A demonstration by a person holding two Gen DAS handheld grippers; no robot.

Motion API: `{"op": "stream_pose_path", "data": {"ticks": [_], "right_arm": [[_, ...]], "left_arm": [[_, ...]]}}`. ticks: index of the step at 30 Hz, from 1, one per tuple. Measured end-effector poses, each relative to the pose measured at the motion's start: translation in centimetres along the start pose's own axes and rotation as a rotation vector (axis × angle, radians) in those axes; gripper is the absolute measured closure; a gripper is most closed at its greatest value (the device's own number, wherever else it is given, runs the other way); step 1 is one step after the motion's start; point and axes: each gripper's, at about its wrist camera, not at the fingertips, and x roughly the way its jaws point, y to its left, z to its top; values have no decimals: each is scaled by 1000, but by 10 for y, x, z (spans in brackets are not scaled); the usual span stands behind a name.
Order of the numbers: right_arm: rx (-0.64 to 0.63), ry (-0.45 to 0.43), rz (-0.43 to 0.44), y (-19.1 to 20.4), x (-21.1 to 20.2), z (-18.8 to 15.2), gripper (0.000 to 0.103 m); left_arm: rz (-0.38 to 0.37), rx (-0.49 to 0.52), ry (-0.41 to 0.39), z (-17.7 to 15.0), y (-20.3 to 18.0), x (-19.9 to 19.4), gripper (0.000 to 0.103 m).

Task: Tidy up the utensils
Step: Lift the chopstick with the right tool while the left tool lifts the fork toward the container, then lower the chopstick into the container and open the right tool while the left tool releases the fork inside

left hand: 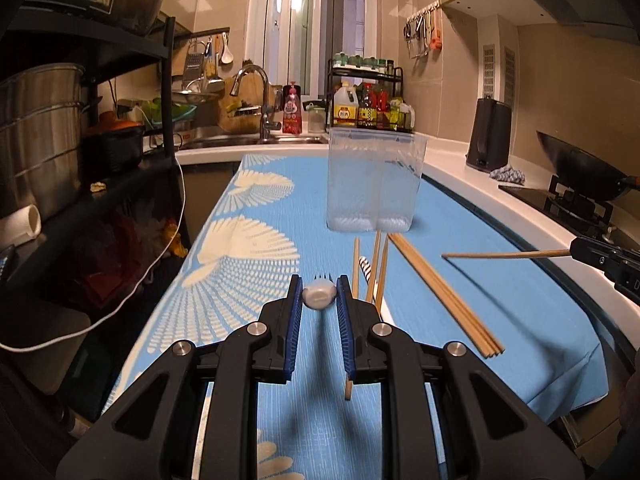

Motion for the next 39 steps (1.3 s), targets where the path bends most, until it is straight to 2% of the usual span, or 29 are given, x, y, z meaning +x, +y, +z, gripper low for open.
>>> {"op": "stream_pose_path", "data": {"ticks": [8,16,27,32,39], "right_arm": [[-5,-22,36,-3,1,50,98],[-30,-10,80,7,17,108,98],[-41,5,142,16,33,176,98],[-44,-55,176,21,30,224,98],[-44,-179,163,23,33,288,98]], "left_arm": [[-20,-18,-27,49,8,2,86],[-38,-42,2,101,21,19,86],[-86,-34,48,156,19,48,86],[-118,-28,32,204,14,57,86],[-173,-24,-48,270,2,74,86]]}}
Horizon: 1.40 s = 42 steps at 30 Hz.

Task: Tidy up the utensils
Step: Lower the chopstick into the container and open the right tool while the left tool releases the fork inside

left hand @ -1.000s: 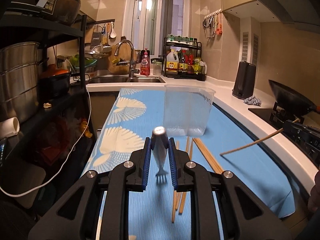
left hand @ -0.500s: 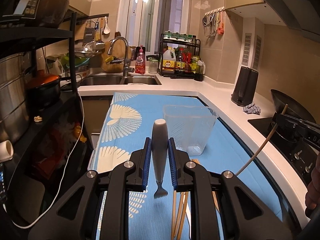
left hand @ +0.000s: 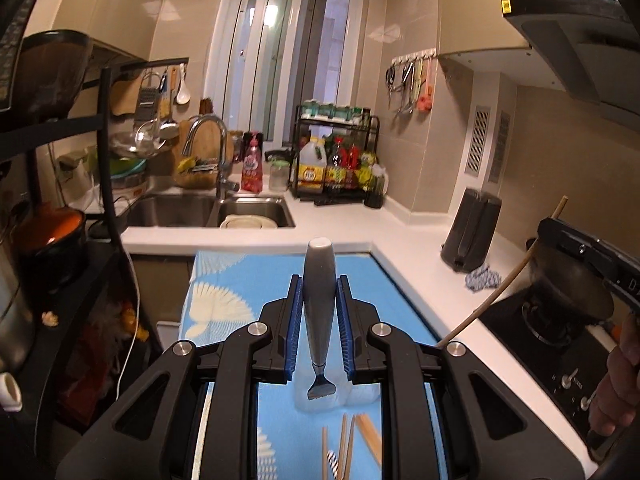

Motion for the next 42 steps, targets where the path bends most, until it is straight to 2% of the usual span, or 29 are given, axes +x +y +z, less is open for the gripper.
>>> {"op": "stream_pose_path", "data": {"ticks": [6,13,22,23,24,26,27,28,34,42], "right_arm": [[17,7,-18,-6,43,-3,98],[42,101,-22,-19,97,-55,98],[76,235,-26,-29,133,-103,96],[75,251,-33,-30,135,-106,95],[74,261,-45,-32,136,-107,89],[86,263,-58,-36,132,-107,76],[94,262,-64,-38,128,-106,68],[97,259,-69,-39,125,-105,64],[70,227,-76,-33,90,-108,64],[52,177,-67,-22,31,-145,64]], "left_arm": [[-23,9,-2,6,-6,44,86],[-35,19,110,-33,-1,104,86],[-29,1,214,-69,12,129,85],[-34,-9,220,-69,14,128,81],[-38,-17,220,-69,16,124,78],[-38,-15,188,-62,17,111,61],[-37,-8,166,-59,16,102,59],[-36,-2,146,-55,16,93,58],[-18,33,72,-59,7,47,58],[-9,33,50,-109,5,2,60]]}}
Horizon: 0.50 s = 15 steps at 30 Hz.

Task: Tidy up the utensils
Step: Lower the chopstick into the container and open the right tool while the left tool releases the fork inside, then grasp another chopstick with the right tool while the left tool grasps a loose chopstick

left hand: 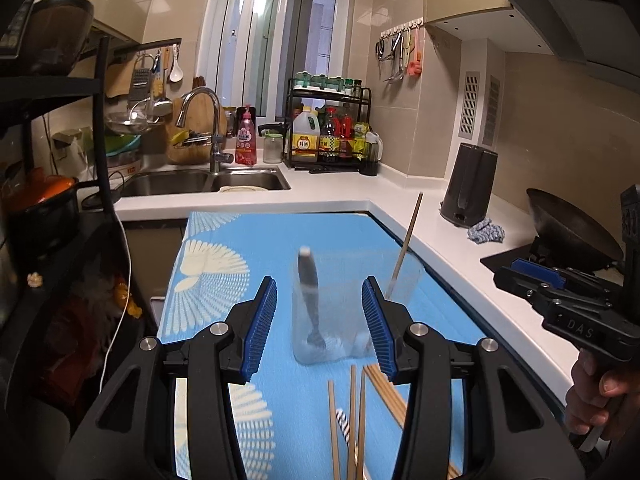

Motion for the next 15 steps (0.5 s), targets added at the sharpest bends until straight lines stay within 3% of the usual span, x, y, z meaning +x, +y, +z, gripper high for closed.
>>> {"op": "stream_pose_path", "data": {"ticks": [6,10,15], "right_arm": [[1,-11,-5,6,-23,-46,66],[2,1,16,14,-33,-83,92],[30,26,32,17,-41,-130,96]], "left_arm": [[-5,-26,44,-56,7,-19,79],[7,-29,80,-91,9,-27,85],[9,-60,115,-131,8,-36,89]]}}
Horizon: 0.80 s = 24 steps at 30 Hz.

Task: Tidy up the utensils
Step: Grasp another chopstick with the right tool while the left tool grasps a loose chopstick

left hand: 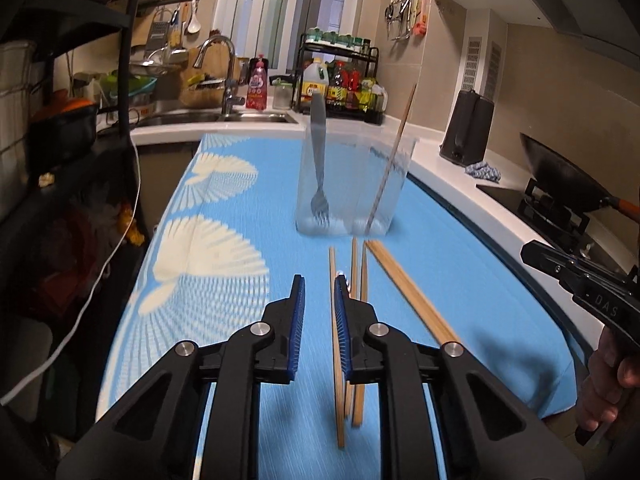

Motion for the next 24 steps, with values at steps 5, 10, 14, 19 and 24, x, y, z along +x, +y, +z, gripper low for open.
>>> {"op": "stream_pose_path", "data": {"ticks": [5,10,14,19,24], "right_arm": [[32,72,20,2,13,-45,96],[6,123,0,3,29,-66,95],[30,153,-28,-6,40,-74,94],[0,179,-18,-3,44,-79,93],[-18,181,-24,0,44,-83,94]], "left_arm": [[7,-51,55,-38,5,-1,90],[-13,-30,85,-50,3,8,90],[-19,-63,105,-58,10,14,90],[-54,-96,127,-62,12,21,90],[-55,-70,154,-68,1,33,90]]}}
